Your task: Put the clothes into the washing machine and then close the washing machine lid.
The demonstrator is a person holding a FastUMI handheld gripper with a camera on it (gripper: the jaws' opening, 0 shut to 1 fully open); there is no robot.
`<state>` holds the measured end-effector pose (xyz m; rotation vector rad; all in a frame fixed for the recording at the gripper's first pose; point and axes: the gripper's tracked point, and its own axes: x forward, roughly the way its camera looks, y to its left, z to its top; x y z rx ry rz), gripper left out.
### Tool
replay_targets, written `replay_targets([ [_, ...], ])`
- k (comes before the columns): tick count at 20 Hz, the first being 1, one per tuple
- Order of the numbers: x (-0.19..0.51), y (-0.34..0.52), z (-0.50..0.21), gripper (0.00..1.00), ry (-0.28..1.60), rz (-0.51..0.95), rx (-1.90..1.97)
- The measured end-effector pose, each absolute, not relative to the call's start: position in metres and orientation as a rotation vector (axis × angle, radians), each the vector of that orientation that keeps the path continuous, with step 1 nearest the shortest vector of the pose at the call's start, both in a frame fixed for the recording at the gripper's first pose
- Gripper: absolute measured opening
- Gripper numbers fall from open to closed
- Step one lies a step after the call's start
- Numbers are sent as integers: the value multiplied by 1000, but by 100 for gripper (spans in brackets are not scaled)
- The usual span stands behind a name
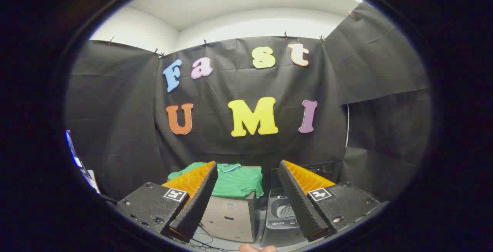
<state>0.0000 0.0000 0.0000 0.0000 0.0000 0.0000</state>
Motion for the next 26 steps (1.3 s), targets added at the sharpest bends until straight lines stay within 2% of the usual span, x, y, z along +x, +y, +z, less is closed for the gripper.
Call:
replay_targets([
  [13, 11, 28, -5, 99, 41, -44, 5],
  [20, 43, 81, -29, 99, 218, -36, 24],
  [26, 99, 124, -54, 99, 422, 7, 63],
])
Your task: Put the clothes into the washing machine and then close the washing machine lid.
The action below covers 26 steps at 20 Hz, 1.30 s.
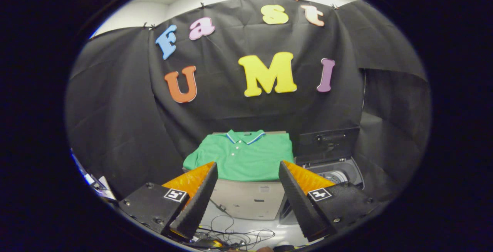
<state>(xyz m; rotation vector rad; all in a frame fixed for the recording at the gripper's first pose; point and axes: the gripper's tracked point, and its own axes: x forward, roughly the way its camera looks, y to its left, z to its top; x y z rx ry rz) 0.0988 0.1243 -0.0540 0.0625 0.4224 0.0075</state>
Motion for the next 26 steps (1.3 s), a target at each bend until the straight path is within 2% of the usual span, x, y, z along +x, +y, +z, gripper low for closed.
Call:
replay_targets([
  [4, 158, 146, -73, 100, 553, 45, 53],
  [15, 307, 172, -140, 99, 943, 33, -18],
  [19, 338, 176, -168, 99, 1107, 34, 2],
  [26, 363, 175, -212, 98, 1308, -48, -17],
])
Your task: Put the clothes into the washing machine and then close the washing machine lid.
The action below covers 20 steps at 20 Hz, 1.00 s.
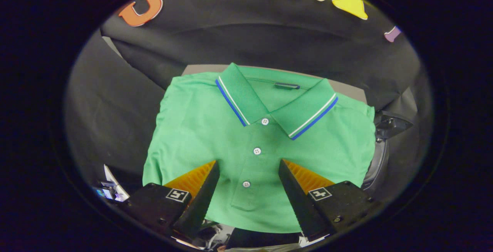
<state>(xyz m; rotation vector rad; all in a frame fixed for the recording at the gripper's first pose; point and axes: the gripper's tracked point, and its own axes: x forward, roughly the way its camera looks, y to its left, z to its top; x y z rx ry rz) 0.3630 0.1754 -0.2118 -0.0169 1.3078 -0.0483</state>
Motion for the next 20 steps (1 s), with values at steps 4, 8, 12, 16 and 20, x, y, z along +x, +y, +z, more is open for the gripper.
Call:
replay_targets([
  [4, 365, 178, -213, 97, 1411, -84, -98],
  [8, 365, 175, -211, 95, 1479, -96, -91],
  [12, 370, 167, -205, 68, 1485, -74, -113],
  [16, 376, 160, -204, 31, 1469, -31, -134],
  [20, 375, 159, -200, 9, 1482, 19, -116],
])
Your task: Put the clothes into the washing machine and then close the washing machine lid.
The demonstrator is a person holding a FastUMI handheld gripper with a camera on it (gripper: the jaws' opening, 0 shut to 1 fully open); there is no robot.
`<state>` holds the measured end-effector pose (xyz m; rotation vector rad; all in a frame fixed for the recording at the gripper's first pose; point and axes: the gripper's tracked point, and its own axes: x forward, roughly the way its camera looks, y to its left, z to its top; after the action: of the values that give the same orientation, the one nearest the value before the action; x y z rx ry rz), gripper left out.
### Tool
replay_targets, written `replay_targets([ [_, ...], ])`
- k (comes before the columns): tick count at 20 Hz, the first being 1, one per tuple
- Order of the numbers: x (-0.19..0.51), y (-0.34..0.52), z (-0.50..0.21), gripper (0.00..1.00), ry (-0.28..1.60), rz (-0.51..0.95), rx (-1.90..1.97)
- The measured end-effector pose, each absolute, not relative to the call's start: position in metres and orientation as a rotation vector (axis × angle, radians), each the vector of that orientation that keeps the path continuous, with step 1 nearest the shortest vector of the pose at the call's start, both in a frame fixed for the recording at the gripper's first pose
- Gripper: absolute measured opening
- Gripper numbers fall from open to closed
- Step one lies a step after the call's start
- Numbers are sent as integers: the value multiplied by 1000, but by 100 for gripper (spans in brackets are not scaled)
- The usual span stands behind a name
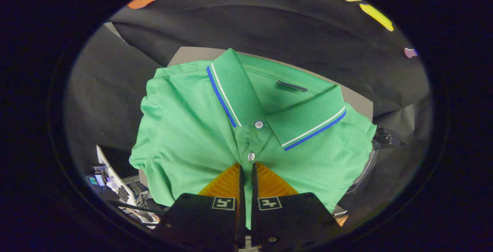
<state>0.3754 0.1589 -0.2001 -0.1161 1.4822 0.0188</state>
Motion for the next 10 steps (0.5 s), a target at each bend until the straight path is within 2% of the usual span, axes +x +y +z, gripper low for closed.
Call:
replay_targets([
  [10, 374, 155, -134, 7, 1406, 41, -43],
])
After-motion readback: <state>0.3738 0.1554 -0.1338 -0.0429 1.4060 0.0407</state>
